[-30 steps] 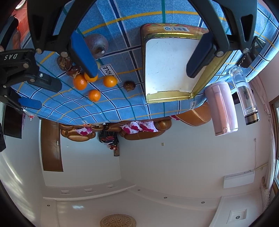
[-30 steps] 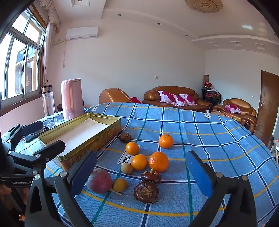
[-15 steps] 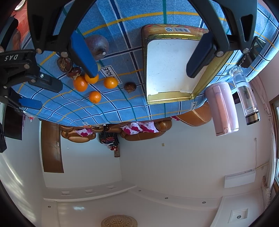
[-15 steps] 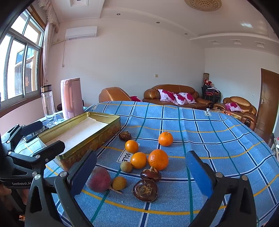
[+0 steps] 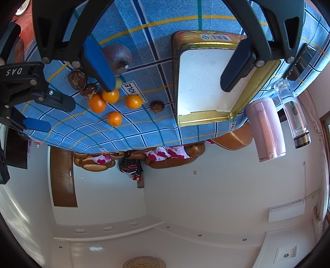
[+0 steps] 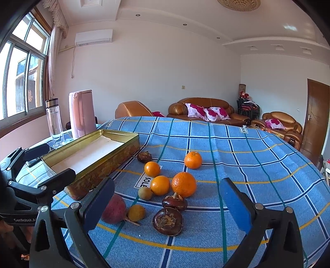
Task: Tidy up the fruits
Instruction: 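Move both tools toward the fruits beside the tin tray, then grasp the purple passion fruit with the left tool while the right tool grasps a mangosteen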
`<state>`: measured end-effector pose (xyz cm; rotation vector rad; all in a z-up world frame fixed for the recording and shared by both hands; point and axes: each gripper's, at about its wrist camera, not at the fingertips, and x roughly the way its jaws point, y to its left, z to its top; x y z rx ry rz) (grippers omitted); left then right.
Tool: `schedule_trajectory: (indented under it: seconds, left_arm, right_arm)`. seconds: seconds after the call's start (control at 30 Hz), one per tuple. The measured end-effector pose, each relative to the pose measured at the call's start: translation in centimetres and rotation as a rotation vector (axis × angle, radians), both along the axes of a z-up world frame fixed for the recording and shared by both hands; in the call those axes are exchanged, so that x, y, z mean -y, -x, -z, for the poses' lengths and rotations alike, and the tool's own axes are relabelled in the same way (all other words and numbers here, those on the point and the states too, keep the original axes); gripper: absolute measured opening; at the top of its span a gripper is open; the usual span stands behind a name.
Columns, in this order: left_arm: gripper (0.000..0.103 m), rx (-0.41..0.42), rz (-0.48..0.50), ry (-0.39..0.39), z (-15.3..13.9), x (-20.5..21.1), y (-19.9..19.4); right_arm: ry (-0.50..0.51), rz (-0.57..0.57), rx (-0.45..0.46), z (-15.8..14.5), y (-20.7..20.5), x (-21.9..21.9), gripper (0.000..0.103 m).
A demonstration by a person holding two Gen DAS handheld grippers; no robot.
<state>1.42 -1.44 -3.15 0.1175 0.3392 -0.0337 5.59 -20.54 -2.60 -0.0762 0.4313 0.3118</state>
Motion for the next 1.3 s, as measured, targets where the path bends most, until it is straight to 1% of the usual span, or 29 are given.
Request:
schedule_trajectory:
  seconds: [0.17,0.27,0.4,0.47,0.57,0.63,0.77,0.83,0.87,0.9,0.93,1.07,1.1,1.17,1.23,1.3]
  left_arm:
    - [0.103,-0.020,0.020,0.000,0.7,0.5,-0.3]
    - [0.103,-0.045,0.067,0.002,1.2,1.5,-0.4]
    - [0.103,-0.062,0.113,-0.023,1.9,3.1,-0.8]
    - [0.102,-0.087,0.126,-0.030,2.4,3.7,-1.3]
    - [0.095,-0.138,0.151,-0.006,3.1,4.0,-2.2]
    - [0.088,-0.163,0.166,0.007,3.4,4.1,-2.8]
    - [0.081,-0.217,0.207,0.015,4.3,5.0,-3.7]
    - [0.070,-0.254,0.220,0.018,5.0,5.3,-4.2]
    - [0.065,-0.273,0.226,0.025,5.2,5.2,-4.5]
    - [0.059,-0.287,0.245,0.040,5.5,5.2,-4.6]
    - [0.056,-0.294,0.258,0.053,5.6,5.1,-4.7]
    - [0.055,-0.290,0.270,0.078,5.6,4.7,-4.3]
    - [0.055,-0.289,0.265,0.087,5.6,4.5,-4.3]
    - [0.055,-0.274,0.250,0.091,5.4,3.9,-4.2]
    - [0.055,-0.253,0.231,0.093,5.2,3.4,-4.1]
    - [0.055,-0.240,0.216,0.094,5.0,3.0,-4.1]
  right_arm:
    - [-0.001,0.014,-0.014,0.7,-0.3,0.6,0.102]
    - [0.002,0.024,-0.025,1.2,-0.5,1.0,0.102]
    - [-0.003,0.043,-0.045,2.0,-0.7,2.0,0.102]
    - [-0.010,0.056,-0.051,2.2,-0.7,2.5,0.102]
    - [-0.020,0.069,-0.055,2.3,-0.8,3.2,0.102]
    - [-0.026,0.072,-0.061,2.4,-0.9,3.4,0.102]
    - [-0.026,0.063,-0.069,2.6,-1.0,3.2,0.102]
    - [-0.023,0.057,-0.072,2.7,-1.1,3.1,0.102]
    - [-0.024,0.053,-0.075,2.8,-1.2,3.0,0.102]
    - [-0.028,0.048,-0.080,2.9,-1.3,3.0,0.102]
    - [-0.034,0.040,-0.084,3.0,-1.4,2.9,0.102]
    - [-0.042,0.027,-0.113,3.6,-2.1,2.5,0.101]
    - [-0.039,0.023,-0.124,3.7,-2.3,2.3,0.100]
    - [-0.023,0.016,-0.138,4.1,-2.5,1.9,0.094]
    - [0.004,0.008,-0.165,4.6,-2.7,1.4,0.078]
    - [0.016,-0.008,-0.197,5.2,-3.1,0.9,0.071]
